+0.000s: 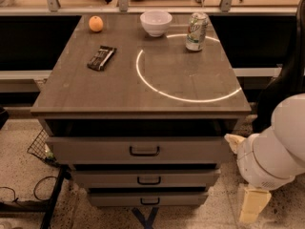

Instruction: Open middle drawer

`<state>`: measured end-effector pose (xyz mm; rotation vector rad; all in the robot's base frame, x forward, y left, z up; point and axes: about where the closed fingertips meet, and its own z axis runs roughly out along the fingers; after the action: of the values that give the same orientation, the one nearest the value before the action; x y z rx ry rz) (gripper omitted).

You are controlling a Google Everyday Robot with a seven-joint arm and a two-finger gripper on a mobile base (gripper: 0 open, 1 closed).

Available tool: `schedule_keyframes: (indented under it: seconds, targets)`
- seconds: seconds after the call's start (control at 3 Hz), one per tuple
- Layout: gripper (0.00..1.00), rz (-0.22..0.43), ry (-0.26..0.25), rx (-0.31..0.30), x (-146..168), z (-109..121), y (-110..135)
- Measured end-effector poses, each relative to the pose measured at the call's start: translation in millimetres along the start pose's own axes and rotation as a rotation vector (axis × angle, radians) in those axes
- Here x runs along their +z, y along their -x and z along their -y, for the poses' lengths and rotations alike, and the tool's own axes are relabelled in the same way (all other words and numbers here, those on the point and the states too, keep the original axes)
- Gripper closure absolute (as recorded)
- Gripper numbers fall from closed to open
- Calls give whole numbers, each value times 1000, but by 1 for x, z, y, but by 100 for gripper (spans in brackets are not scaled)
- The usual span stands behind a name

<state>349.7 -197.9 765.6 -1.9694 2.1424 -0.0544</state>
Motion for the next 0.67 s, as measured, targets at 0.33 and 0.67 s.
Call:
schedule_keyframes:
  seconds: [0.33,0.67]
  targets:
    - [0,17,-9,5,10,-7,13]
    - [0,51,-2,-22,57,-38,53]
